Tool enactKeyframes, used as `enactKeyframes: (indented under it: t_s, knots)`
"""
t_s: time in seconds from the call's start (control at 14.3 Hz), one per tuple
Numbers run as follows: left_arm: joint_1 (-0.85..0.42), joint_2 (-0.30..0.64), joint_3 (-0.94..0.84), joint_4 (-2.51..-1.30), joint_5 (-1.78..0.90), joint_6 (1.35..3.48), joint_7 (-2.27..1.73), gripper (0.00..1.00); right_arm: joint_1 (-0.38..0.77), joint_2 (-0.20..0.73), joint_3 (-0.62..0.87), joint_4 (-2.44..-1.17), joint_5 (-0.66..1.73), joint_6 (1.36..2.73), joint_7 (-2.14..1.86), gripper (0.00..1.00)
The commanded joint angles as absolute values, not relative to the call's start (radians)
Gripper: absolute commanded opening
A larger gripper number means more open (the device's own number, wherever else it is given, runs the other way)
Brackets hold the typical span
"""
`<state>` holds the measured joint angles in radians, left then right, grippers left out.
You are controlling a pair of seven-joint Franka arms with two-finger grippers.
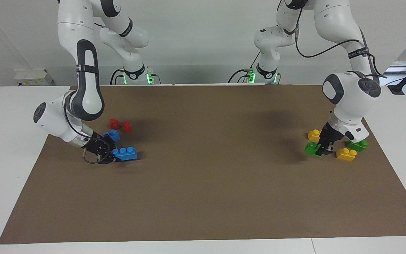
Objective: Remove green block with left arm and hold with right
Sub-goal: 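Withdraw the left gripper with green while the right gripper withdraws blue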
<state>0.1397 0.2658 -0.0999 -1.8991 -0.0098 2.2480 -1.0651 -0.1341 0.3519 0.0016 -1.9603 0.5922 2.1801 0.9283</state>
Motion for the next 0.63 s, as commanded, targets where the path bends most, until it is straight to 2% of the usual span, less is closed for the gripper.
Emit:
enactKeyframes:
  t_s: [0.0, 0.07, 0.14, 0.28, 0.35, 0.49, 0.56]
  knots:
    - [0.161, 0.356, -0.107, -1.839, 0.038, 2.301, -1.048, 0.0, -0.132, 0.344, 0.003, -1.997, 0.612, 2.23, 0.913, 0.01]
    - [0.166, 0.371, -0.107, -1.839, 0.04, 2.327, -1.048, 0.0, -0.129, 0.344, 0.003, -2.005, 0.612, 2.243, 0.913, 0.18]
    - [0.167, 0.389, -0.106, -1.839, 0.04, 2.351, -1.049, 0.0, -0.129, 0.342, 0.003, -2.011, 0.612, 2.246, 0.911, 0.42]
    - [0.169, 0.408, -0.106, -1.842, 0.046, 2.381, -1.048, 0.0, -0.127, 0.341, 0.003, -2.026, 0.612, 2.267, 0.913, 0.78]
    - [0.17, 0.408, -0.106, -1.844, 0.057, 2.382, -1.048, 0.0, -0.127, 0.341, 0.003, -2.026, 0.612, 2.272, 0.913, 0.92]
    - [0.169, 0.408, -0.106, -1.845, 0.06, 2.381, -1.048, 0.0, -0.129, 0.339, 0.005, -2.016, 0.611, 2.252, 0.917, 0.98]
    - [0.167, 0.408, -0.106, -1.844, 0.063, 2.382, -1.048, 0.06, -0.129, 0.328, 0.008, -1.999, 0.611, 2.231, 0.923, 0.99]
